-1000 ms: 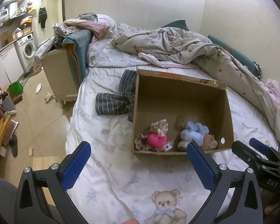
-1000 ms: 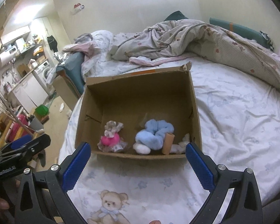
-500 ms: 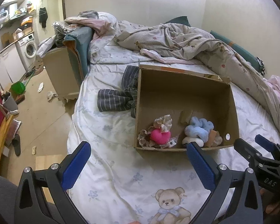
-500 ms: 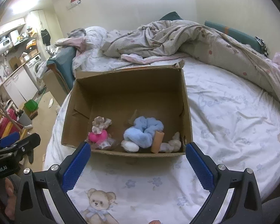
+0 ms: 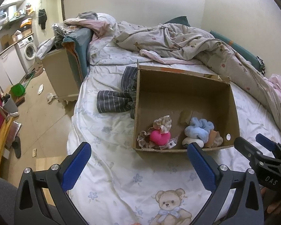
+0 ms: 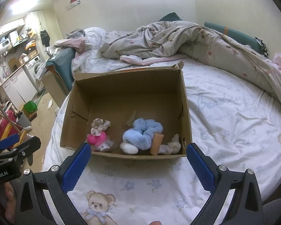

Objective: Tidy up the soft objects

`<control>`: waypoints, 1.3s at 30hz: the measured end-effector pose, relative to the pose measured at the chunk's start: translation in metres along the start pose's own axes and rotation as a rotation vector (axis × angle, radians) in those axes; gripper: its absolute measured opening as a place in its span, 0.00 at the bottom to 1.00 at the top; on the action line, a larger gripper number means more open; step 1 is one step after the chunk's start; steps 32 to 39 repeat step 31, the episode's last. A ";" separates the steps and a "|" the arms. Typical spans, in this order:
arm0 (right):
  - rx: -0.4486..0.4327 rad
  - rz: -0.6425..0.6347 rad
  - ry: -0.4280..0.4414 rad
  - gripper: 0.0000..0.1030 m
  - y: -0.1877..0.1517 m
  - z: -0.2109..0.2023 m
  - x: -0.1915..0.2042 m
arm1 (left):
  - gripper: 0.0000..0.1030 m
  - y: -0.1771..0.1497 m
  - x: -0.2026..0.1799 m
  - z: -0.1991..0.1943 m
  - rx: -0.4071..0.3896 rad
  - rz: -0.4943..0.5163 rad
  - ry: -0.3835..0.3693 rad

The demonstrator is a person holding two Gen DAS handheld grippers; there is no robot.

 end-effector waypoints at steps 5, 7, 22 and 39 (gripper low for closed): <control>0.005 0.010 0.005 1.00 -0.001 0.000 0.000 | 0.99 0.000 0.001 0.001 0.006 -0.002 0.000; 0.006 0.010 0.006 1.00 -0.001 0.000 0.001 | 0.99 0.000 0.001 0.000 0.005 -0.001 0.001; 0.009 0.010 0.008 1.00 -0.001 0.000 0.001 | 0.99 -0.002 0.002 0.005 0.018 -0.009 -0.007; 0.004 0.015 0.018 1.00 -0.001 -0.002 0.006 | 0.99 -0.003 0.002 0.005 0.014 -0.006 -0.005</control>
Point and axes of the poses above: each gripper's, at about its wrist camera, not at the fingertips, and z roughly the way its jaws point, x to its left, y to its top, the point moved 10 cm from there along z, roughly the way its jaws point, and after that the axes turned 11 degrees about -y, right-handed, at the moved point
